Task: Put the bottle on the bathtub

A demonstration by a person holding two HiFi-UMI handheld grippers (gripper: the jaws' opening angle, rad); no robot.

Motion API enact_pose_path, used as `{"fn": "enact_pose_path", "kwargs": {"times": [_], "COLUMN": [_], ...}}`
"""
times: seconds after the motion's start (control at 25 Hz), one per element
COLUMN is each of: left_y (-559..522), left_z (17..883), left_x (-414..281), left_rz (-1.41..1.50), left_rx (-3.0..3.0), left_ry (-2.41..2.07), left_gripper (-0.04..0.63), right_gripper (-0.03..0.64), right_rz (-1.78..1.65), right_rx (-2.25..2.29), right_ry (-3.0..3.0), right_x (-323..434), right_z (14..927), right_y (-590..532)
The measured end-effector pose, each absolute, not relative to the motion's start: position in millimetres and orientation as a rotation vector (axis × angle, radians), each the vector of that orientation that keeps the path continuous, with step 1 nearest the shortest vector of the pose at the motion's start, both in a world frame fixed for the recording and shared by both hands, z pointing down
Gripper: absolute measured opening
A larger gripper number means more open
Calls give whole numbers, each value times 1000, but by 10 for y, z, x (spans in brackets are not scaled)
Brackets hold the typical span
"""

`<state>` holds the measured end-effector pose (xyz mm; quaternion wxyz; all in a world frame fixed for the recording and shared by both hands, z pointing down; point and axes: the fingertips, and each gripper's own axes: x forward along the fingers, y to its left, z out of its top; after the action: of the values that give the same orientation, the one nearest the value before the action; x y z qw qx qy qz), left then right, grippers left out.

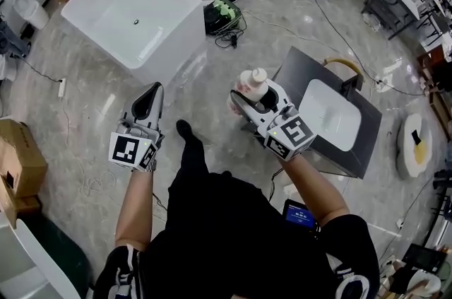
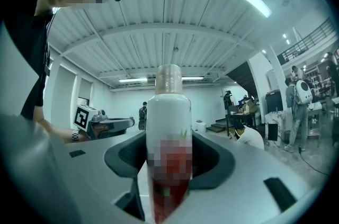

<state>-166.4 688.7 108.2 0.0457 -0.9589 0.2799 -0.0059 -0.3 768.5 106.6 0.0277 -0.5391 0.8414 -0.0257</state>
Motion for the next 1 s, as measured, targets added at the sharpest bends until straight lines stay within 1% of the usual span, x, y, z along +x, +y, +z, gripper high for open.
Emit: {"fn": "enact_pose_path", "kwargs": {"times": [0.24,0.48,0.72,1.0], "left_y": [6142,4980,3745,2804], "left_z": [1167,1223,1170,1061], "left_x": [-1522,-1457,-1512,-1607], "left_rz": [12,11,0,36], "left_rx": [-2932,-2974,-2995,-2984], "left_ry": [818,812,801,769], "left_gripper": [8,8,8,8], "right_gripper": [229,227,228,229], "right_rz": [-89,-112,-108,-55], "right_rx": [-1692,-1739,-1751,-1767], "right_ry": [2599,2569,2596,2597], "right_x": [59,193,137,113], "right_z": [1170,1149,1108,971], "right_y": [6986,5848,4670,3668]}}
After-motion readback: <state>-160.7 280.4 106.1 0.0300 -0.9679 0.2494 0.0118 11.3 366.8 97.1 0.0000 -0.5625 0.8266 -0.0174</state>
